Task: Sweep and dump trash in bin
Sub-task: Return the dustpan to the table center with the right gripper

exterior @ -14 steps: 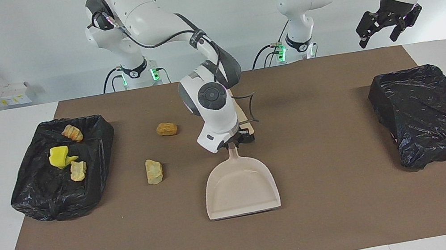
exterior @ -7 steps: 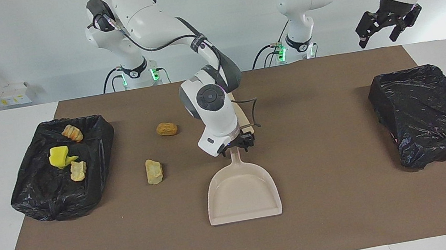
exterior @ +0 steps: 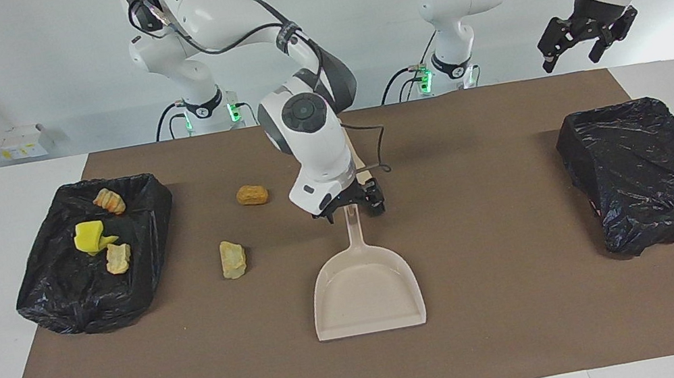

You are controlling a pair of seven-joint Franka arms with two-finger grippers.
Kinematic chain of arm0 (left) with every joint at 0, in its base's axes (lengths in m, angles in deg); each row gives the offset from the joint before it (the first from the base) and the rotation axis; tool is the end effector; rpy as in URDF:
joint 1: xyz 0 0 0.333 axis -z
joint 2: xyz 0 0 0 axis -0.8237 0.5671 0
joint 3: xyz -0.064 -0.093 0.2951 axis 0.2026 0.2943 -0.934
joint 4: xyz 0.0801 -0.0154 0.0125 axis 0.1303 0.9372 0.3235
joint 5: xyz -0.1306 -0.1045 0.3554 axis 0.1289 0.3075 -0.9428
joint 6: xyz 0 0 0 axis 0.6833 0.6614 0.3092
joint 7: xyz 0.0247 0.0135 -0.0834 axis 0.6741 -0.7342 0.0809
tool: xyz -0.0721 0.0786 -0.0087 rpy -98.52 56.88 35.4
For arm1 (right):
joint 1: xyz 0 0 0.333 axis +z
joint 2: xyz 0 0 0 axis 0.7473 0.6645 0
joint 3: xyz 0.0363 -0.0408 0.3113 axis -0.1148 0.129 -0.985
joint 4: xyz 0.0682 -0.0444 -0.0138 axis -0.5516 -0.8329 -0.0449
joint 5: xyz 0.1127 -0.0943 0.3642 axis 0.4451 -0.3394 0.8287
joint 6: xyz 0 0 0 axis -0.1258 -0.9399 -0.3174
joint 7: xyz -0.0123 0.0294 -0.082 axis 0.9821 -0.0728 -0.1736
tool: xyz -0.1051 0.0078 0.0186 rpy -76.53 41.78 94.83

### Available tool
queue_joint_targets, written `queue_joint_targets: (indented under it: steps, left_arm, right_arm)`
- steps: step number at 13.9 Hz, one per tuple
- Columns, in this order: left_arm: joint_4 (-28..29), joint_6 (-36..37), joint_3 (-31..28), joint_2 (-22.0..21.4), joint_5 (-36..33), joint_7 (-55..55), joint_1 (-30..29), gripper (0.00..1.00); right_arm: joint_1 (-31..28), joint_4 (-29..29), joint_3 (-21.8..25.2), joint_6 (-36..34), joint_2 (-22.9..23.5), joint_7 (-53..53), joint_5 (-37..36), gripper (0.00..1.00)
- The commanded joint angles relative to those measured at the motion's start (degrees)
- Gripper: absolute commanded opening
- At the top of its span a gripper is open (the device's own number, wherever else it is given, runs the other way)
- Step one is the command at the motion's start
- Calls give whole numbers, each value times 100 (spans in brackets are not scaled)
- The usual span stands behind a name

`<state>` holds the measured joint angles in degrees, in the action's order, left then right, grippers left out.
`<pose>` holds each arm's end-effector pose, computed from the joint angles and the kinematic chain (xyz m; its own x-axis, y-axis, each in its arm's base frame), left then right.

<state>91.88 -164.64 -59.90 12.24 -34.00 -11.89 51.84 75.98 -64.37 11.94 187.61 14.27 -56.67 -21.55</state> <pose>0.5010 -0.0197 0.6489 0.9996 0.0250 -0.0093 0.0252 -0.9995 0.0214 0.5868 0.3530 0.4130 0.9994 -0.0170 -0.0287 -0.0215 -0.9865 -0.1622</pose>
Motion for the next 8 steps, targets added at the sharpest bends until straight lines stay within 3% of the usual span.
queue_joint_targets:
  steps: [1, 8]
  left_arm:
    - [-84, 111, 44, 25, -86, 4, -69, 100]
    - [-84, 111, 44, 25, -86, 4, -60, 100]
  right_arm:
    - [41, -1198, -13, -13, -1022, 167, 4, 100]
    - [778, -2781, -22, 241, -2024, 344, 118, 100]
